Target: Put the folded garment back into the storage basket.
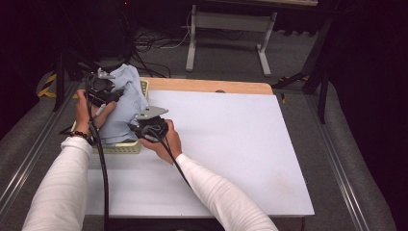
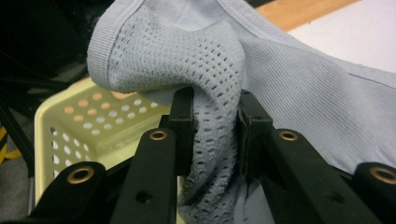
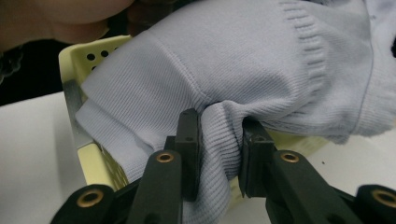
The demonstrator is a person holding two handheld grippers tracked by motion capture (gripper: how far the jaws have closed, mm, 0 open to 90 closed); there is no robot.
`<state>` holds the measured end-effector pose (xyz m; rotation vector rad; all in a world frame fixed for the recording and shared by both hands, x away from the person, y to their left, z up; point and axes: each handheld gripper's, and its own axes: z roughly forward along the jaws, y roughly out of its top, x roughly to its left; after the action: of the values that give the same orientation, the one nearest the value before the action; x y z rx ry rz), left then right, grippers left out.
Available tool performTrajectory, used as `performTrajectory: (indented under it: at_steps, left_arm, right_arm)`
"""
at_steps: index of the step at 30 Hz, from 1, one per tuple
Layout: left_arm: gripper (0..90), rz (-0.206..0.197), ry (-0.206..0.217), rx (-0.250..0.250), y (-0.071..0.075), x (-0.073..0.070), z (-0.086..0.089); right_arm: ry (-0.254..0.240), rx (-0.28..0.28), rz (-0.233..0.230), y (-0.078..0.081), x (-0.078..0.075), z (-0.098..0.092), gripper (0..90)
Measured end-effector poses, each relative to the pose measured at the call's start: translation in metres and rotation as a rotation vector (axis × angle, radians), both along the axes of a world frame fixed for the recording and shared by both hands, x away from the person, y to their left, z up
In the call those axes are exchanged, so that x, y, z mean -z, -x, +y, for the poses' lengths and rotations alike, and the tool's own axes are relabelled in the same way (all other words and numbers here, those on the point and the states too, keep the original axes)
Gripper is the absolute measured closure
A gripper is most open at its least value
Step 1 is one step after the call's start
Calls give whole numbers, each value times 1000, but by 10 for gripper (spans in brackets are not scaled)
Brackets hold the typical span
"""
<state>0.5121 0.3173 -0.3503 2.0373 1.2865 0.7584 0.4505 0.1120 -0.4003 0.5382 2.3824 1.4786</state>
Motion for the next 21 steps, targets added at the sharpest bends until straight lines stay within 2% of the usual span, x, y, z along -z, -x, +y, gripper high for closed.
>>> performTrajectory:
  at_steps: [4,8,11,15,16,19,21]
  left_arm:
    - [709,25,-11,-28,-1,5,4]
    - [707,57,-20,-25,-4,13,8]
    - [709,76,-21,-25,-5,20,7]
    - [730,98,-59,-1,-6,28,4]
    - [732,112,-53,-9,-6,28,3]
    - [734,123,-61,-2,-8,30,3]
    - [735,135,-85,3,-10,32,3]
  right_arm:
    - [37,-18,2,0,7,13,714]
    - [56,-22,2,1,10,19,690]
    - [72,-26,11,4,11,19,606]
    - [58,-25,0,7,9,11,491]
    - [48,-27,-8,9,7,8,469]
    - [18,-10,-34,15,-1,-5,439]
    - [10,5,-57,17,-7,-18,429]
